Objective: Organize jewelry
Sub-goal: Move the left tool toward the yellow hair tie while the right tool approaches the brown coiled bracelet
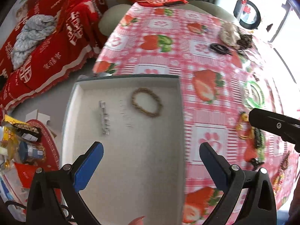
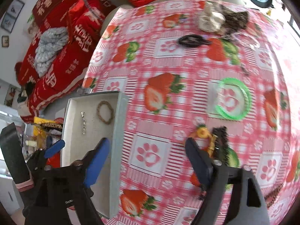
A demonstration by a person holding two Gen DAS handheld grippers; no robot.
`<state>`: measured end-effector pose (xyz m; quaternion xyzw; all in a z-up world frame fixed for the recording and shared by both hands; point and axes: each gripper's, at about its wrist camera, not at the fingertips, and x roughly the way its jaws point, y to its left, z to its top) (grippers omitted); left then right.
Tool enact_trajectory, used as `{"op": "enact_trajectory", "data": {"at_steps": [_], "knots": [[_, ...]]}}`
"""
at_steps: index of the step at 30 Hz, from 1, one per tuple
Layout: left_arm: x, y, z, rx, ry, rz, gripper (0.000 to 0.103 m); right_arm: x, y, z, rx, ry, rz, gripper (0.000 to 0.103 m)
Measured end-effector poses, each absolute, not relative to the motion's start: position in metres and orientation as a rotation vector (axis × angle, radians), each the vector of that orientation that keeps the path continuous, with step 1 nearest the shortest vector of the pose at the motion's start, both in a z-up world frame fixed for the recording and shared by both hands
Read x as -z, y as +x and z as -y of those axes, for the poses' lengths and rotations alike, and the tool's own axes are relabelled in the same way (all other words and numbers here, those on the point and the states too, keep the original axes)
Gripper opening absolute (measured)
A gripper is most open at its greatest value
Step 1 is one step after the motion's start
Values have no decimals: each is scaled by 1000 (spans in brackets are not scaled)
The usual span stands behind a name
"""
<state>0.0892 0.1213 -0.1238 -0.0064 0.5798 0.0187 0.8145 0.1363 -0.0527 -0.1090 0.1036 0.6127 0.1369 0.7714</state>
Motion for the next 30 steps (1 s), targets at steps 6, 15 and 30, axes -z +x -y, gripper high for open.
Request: {"op": "enact_trajectory", "data": {"at_steps": [6, 15, 30], "knots": [[121, 85, -81, 45, 10, -1253, 103, 106, 118, 107, -191, 271, -1329, 85], [125, 89, -26, 108, 75, -1265, 103, 113, 79, 195, -8, 299, -1362, 85], [160, 103, 10, 119, 94, -1341, 103, 133, 15, 288, 230, 343, -1409, 85]]}}
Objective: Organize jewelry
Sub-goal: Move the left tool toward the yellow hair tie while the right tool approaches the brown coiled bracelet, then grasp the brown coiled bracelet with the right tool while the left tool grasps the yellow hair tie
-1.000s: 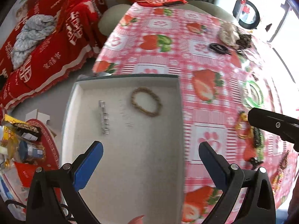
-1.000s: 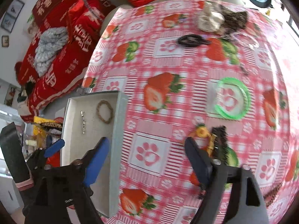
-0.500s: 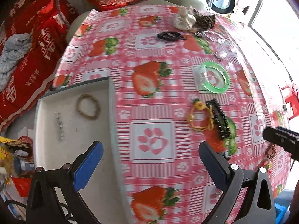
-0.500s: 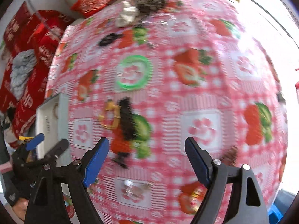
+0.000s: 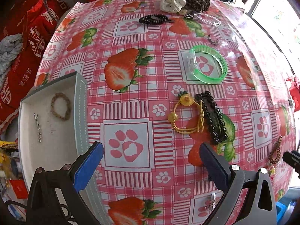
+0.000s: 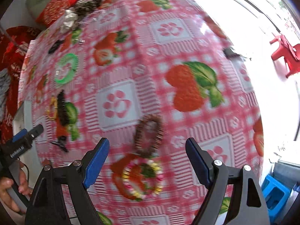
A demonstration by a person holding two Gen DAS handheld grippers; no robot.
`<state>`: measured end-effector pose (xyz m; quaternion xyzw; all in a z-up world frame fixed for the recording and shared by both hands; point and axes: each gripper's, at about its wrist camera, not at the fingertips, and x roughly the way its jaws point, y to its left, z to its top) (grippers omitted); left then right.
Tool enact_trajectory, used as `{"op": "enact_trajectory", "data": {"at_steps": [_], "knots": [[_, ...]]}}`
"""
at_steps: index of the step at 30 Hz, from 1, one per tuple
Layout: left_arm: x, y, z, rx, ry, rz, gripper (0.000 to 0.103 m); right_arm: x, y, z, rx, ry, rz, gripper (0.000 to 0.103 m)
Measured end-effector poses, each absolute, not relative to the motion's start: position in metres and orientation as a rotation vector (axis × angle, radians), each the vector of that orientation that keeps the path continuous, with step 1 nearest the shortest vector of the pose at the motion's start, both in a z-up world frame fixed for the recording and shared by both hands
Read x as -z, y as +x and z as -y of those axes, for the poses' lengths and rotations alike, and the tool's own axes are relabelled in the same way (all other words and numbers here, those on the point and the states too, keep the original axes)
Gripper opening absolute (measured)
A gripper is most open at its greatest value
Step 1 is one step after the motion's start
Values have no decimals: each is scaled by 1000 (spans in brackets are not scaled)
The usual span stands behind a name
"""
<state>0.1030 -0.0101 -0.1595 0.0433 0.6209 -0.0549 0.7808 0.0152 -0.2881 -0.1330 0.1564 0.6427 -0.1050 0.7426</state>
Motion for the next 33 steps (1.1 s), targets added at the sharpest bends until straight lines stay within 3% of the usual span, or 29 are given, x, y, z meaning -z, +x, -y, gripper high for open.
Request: {"op": "enact_trajectory", "data": {"at_steps": [19, 26, 31, 33], "knots": [[190, 138, 21, 108, 92, -1361, 103, 167, 9, 301, 270, 307, -1459, 83], [193, 148, 23, 124, 81, -1338, 89, 168, 19, 289, 239, 283, -1443, 71], [188, 148, 38, 172, 119, -1320, 68, 170, 25, 280, 225, 300, -1438, 61], [187, 148, 42, 198, 118, -1320, 55, 170, 29, 275, 230, 305, -1435, 59]]}}
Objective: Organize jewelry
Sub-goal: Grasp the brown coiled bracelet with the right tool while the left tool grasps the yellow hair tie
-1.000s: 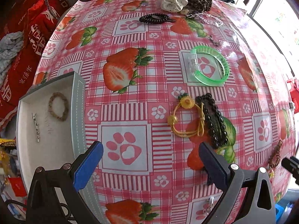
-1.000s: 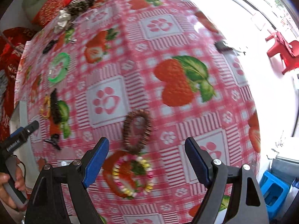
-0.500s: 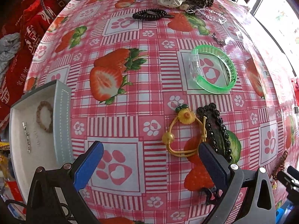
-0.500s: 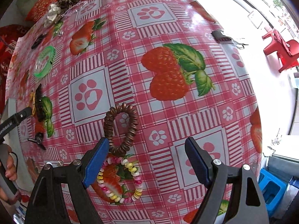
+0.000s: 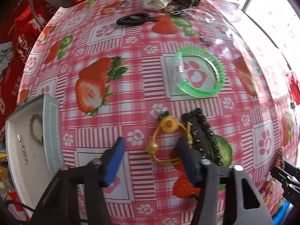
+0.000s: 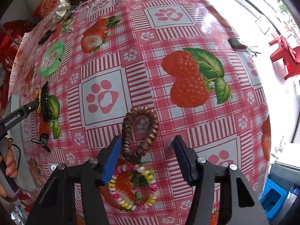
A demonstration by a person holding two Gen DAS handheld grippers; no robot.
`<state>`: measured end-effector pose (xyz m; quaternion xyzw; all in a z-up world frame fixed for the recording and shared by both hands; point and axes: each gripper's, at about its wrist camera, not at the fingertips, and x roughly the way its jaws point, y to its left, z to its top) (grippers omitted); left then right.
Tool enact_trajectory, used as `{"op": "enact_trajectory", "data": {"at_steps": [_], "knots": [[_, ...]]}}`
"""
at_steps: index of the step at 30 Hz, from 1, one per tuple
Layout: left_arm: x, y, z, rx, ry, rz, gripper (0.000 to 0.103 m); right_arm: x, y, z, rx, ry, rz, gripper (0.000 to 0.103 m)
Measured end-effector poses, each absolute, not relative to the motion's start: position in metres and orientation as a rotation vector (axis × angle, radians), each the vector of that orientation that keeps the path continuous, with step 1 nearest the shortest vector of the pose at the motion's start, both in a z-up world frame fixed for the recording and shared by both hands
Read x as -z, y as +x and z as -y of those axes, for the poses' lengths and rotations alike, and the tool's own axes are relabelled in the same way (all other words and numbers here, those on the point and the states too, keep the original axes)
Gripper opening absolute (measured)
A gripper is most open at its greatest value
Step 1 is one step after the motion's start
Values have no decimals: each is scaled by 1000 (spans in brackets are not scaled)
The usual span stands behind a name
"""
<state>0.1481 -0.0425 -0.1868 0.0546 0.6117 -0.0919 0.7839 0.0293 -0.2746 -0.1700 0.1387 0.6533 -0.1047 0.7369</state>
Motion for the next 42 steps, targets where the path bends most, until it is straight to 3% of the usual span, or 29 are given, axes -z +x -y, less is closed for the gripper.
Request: {"op": "enact_trajectory", "data": {"at_steps": [1, 4, 5, 6, 7, 24, 42], "knots": [[186, 148, 45, 210, 118, -1319, 51, 170, 30, 274, 231, 308, -1431, 54], [184, 145, 47, 235, 127, -1310, 23, 167, 31, 271, 228, 297, -1422, 32], [184, 145, 46, 240, 123, -1310, 20, 166, 31, 270, 214, 301, -1422, 27], [184, 147, 45, 243, 111, -1313, 20, 166, 31, 269, 206, 298, -1425, 13], [184, 146, 44, 247, 95, -1317, 20, 166, 30, 270, 204, 290, -1428, 12], [142, 115, 18, 289, -18, -1288, 20, 139, 19, 285, 147, 371, -1366, 12], [89, 98, -23, 271, -108, -1193, 20, 102, 48, 238, 17, 331, -1310, 12]]}}
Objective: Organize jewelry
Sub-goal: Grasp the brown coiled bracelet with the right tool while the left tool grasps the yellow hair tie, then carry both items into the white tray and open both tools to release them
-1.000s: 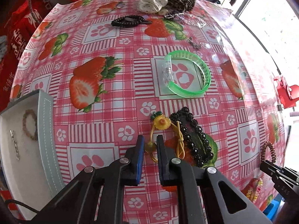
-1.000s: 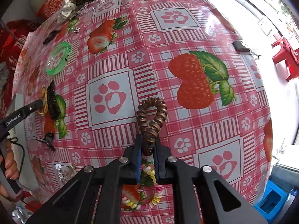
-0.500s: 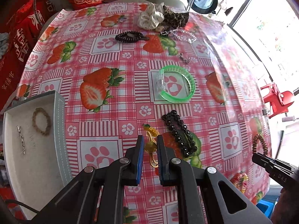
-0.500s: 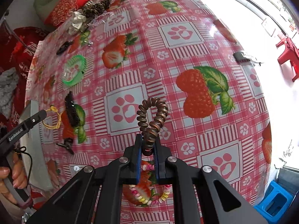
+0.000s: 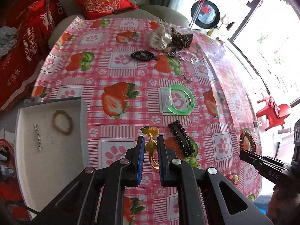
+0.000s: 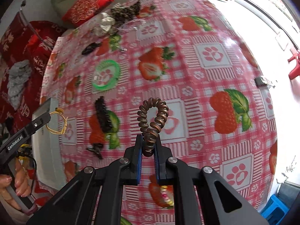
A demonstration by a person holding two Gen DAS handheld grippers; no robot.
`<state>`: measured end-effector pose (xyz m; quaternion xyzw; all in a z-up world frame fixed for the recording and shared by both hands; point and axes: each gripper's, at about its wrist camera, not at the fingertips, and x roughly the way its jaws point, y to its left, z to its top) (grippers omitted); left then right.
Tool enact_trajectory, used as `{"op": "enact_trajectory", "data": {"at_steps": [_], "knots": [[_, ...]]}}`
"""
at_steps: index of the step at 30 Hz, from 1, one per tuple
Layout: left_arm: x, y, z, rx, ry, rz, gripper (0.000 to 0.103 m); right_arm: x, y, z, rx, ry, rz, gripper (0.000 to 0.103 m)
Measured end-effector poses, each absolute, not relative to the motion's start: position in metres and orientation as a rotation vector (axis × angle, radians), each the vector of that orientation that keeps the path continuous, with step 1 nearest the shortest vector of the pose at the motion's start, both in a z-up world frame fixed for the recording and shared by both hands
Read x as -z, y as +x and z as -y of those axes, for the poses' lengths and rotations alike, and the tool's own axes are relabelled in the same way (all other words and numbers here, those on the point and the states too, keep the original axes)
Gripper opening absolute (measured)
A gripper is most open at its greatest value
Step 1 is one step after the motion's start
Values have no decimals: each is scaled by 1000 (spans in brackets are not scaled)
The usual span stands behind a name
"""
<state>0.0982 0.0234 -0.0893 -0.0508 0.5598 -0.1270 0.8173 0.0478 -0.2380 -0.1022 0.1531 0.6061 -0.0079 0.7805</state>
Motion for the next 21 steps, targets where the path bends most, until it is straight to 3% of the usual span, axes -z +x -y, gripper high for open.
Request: {"op": "enact_trajectory", "data": {"at_steps": [21], "knots": [[81, 68, -168, 29, -225, -1133, 20, 84, 92, 74, -352, 170, -1308, 12]]}}
